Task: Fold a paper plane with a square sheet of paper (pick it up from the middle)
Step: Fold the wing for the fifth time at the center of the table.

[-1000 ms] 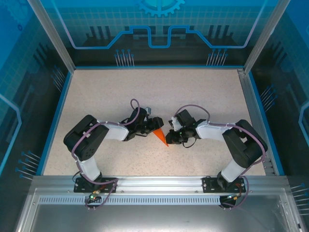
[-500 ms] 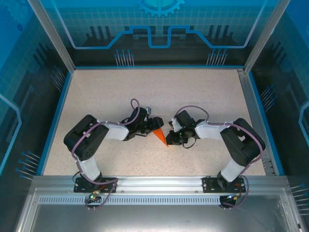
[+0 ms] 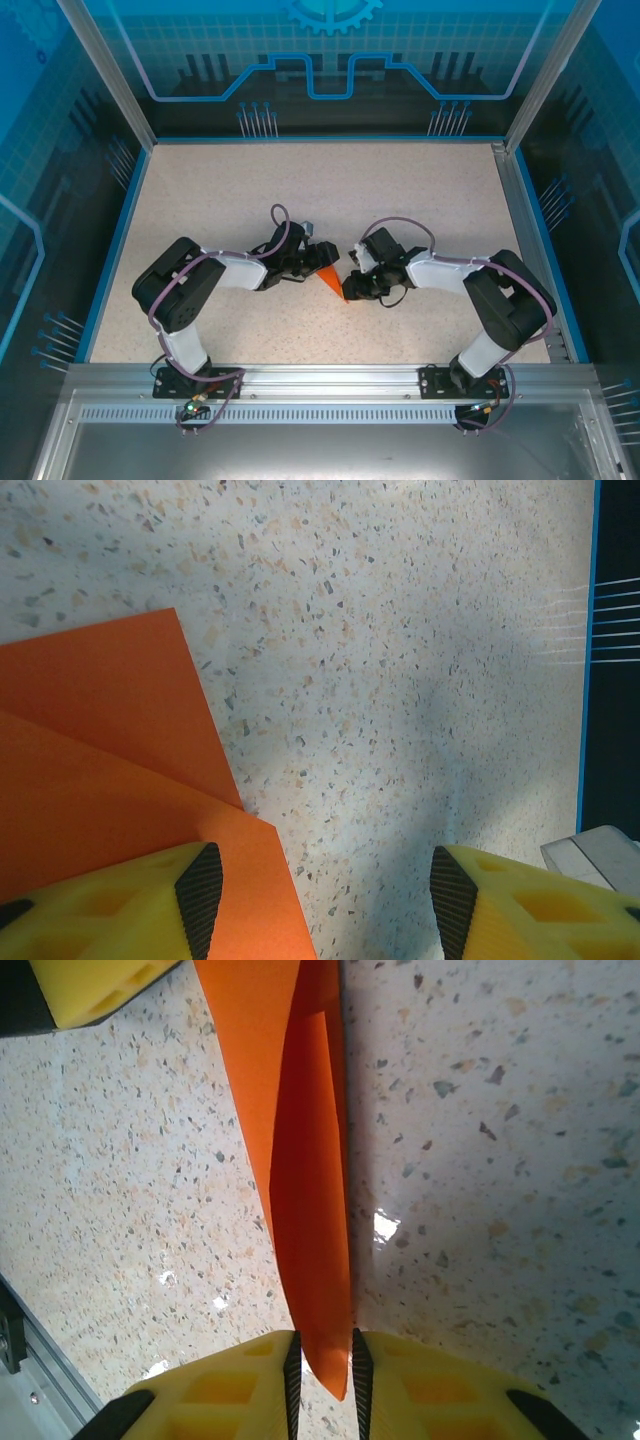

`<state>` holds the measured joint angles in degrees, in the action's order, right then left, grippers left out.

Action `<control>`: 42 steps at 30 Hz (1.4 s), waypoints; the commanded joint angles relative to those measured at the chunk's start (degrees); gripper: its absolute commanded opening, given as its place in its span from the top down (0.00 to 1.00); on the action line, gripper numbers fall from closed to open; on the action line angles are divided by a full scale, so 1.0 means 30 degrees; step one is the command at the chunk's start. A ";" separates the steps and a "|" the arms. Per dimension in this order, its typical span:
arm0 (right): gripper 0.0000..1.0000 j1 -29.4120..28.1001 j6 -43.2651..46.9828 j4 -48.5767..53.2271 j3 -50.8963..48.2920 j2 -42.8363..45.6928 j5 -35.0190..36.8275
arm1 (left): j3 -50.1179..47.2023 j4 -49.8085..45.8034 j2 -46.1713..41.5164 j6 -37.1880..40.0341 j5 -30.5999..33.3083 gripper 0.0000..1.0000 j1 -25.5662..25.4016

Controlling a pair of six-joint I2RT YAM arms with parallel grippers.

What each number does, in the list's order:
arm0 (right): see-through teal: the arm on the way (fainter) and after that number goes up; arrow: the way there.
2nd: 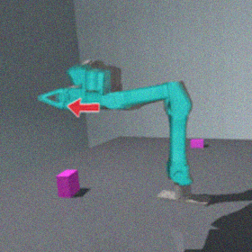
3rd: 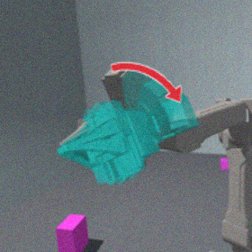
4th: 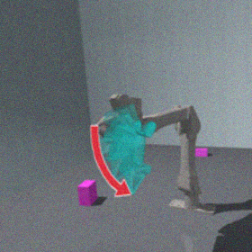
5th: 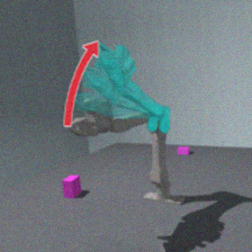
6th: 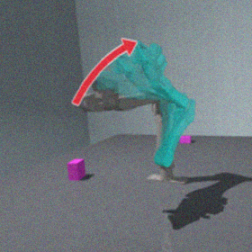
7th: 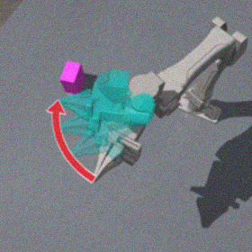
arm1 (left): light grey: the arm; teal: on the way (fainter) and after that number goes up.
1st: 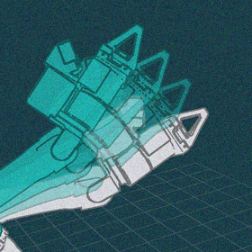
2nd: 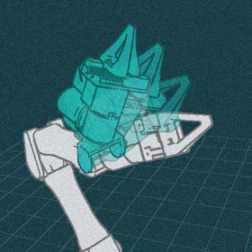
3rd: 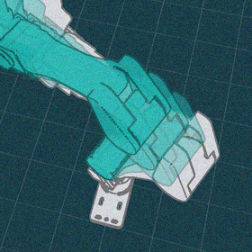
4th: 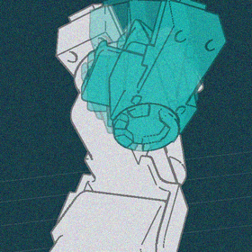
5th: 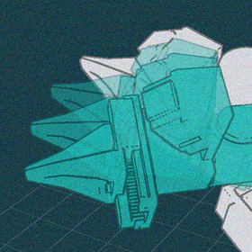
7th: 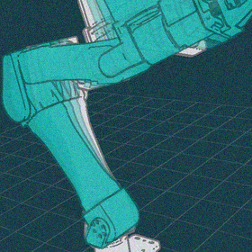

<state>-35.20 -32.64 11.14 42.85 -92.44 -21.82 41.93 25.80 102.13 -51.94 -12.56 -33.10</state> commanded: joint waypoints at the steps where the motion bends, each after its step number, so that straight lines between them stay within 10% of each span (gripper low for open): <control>1: 0.77 -0.0470 0.0435 0.0557 0.0712 0.0245 -0.0017 | -0.0036 -0.1900 0.0821 0.0635 0.0304 0.39 0.0313; 42: 0.96 -0.1439 0.0831 0.2933 0.0064 -0.2706 0.3879 | 0.0213 -0.2705 0.0902 0.0643 0.0406 0.39 0.0334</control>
<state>-37.63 -30.96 13.61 45.54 -96.14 -17.02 42.74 24.25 102.30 -51.90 -12.86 -32.93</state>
